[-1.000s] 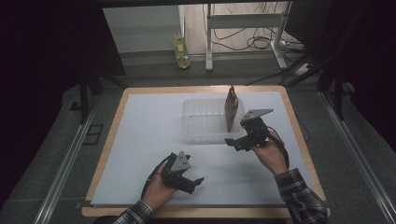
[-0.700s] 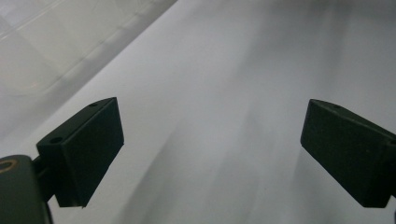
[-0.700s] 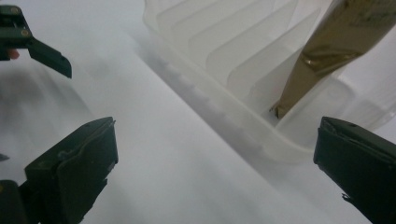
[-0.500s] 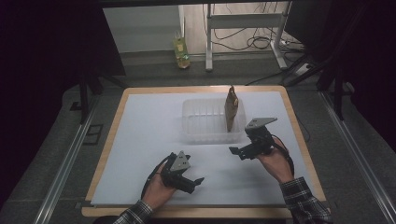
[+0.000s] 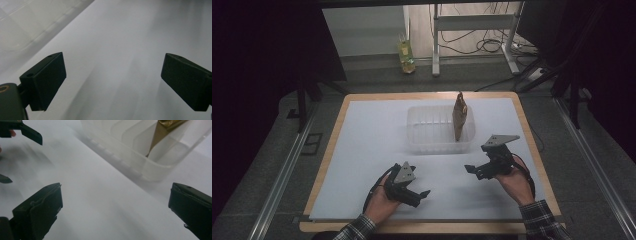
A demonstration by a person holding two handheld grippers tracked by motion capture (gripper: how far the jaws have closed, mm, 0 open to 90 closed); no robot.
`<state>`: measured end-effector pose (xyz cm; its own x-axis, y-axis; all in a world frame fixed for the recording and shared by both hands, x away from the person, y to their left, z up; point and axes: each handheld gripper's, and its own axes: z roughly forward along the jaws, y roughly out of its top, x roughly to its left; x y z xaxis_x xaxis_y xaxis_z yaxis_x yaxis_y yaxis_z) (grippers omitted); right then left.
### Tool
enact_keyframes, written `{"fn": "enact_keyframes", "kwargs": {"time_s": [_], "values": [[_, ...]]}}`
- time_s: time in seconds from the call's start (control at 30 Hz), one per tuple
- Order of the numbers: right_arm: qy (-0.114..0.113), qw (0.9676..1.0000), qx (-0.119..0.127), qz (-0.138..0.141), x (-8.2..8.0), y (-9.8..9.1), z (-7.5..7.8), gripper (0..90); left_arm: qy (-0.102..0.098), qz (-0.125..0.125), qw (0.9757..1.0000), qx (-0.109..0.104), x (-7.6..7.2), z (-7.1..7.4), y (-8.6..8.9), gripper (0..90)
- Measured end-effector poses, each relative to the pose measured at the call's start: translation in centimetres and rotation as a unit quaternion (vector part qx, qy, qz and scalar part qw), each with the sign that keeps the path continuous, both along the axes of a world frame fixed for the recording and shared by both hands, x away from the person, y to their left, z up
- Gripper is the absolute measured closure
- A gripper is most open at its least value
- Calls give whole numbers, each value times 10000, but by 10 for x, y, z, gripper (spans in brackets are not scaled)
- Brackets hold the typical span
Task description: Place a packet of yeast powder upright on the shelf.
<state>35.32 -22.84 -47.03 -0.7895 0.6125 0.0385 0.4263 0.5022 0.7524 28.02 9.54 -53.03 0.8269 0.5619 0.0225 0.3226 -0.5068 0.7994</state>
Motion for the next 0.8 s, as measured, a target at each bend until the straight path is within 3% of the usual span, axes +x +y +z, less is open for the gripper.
{"fn": "enact_keyframes", "kwargs": {"time_s": [0.2,0.33,0.8], "values": [[-8,10000,16,-72,-8,-10,-5,0,-2,2,10000,1,0,0,0,58],[-62,9998,-159,-128,-14,-16,-9,0,5,1,10000,2,0,0,1,58],[29,9990,-383,-212,-28,-32,-24,0,-19,-22,10000,70,0,-1,0,58]]}}
